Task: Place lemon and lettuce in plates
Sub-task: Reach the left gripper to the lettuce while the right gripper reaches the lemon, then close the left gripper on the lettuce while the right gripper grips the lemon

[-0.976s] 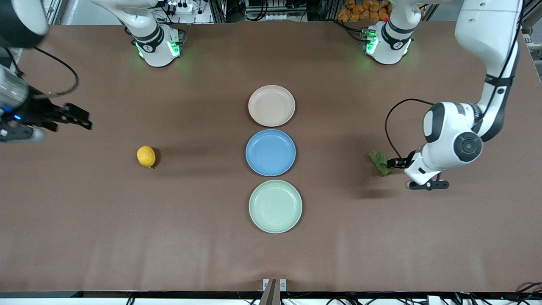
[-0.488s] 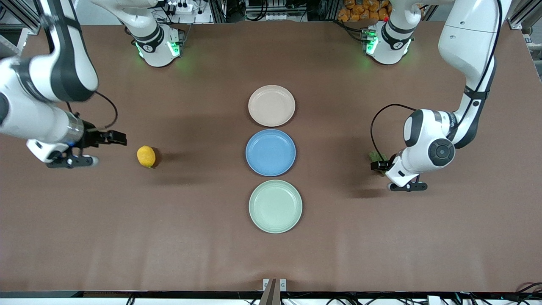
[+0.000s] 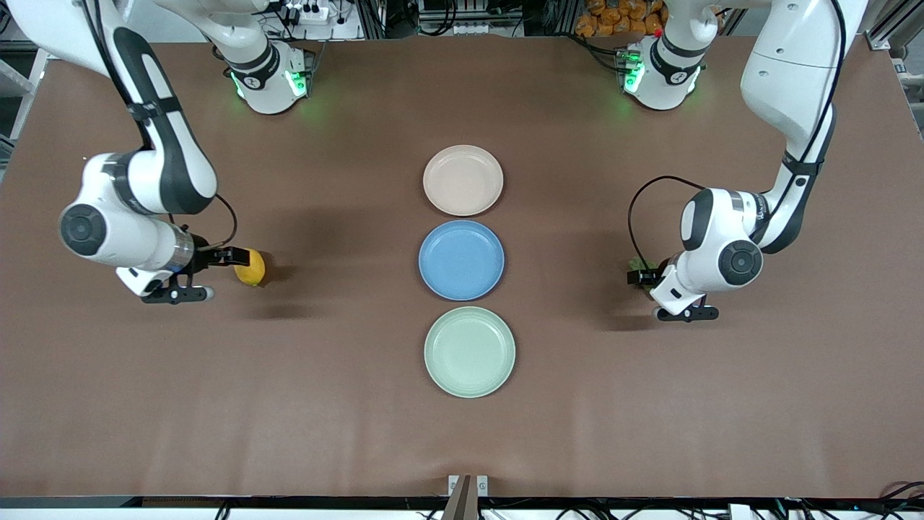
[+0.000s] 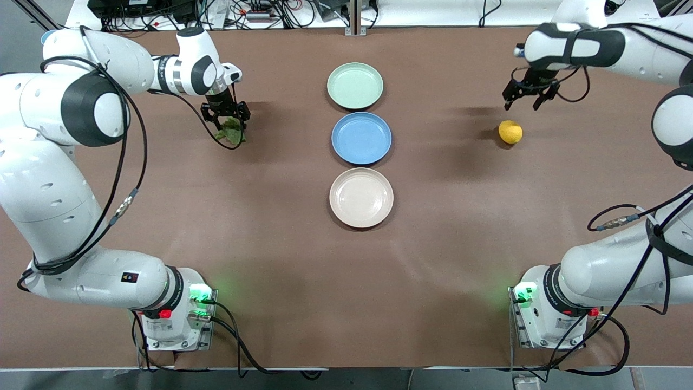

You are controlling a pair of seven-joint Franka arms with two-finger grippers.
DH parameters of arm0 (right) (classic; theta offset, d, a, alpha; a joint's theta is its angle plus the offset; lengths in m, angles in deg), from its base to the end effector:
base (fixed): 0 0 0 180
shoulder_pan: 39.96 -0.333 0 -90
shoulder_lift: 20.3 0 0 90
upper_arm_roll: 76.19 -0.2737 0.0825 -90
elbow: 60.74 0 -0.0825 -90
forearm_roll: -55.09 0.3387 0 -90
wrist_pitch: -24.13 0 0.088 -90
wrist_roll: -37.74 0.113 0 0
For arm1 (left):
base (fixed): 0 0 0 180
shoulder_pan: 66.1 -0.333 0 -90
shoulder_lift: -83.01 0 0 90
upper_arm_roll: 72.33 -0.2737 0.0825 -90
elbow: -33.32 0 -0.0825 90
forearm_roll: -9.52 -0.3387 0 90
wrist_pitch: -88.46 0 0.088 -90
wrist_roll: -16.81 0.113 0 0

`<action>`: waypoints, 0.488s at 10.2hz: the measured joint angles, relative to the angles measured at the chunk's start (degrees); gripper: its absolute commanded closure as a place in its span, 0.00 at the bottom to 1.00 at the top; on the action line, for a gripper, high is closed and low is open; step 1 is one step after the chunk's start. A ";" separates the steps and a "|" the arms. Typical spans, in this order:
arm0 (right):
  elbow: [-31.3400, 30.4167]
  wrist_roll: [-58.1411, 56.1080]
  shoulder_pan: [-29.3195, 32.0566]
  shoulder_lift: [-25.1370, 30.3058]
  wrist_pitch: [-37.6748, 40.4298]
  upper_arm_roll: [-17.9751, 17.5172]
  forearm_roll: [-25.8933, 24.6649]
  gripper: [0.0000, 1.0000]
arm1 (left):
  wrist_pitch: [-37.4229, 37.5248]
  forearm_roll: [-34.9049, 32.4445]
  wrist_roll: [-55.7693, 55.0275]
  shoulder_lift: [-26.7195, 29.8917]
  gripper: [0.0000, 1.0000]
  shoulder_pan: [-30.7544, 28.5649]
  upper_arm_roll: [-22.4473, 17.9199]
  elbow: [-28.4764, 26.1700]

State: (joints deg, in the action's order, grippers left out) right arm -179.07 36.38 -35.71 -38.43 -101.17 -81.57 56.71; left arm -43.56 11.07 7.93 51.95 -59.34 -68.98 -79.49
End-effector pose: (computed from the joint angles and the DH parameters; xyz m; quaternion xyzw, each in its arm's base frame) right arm 0.5212 0.0114 0.2516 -0.9949 -0.0115 0.0966 0.0256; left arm 0.5327 -0.0960 0.1718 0.9944 0.0020 -0.1055 0.0072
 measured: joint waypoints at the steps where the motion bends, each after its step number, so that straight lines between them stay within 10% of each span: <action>1: -0.44 0.00 0.48 -1.57 -1.35 0.04 0.01 0.00 | 0.00 -0.05 0.77 0.01 0.80 0.05 0.01 0.02; 2: -0.53 0.00 0.86 -3.05 -2.01 0.07 0.25 0.00 | 0.00 -0.06 1.03 0.05 0.96 0.14 0.02 0.07; 5: -0.57 -0.01 0.98 -6.46 -3.05 0.10 1.72 0.00 | 0.00 -0.06 1.04 0.06 1.00 0.36 0.03 0.14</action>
State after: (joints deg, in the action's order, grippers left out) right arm -179.64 36.38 -34.73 -44.88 -104.23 -81.46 58.43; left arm -43.56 11.01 8.97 52.02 -58.98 -68.94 -79.35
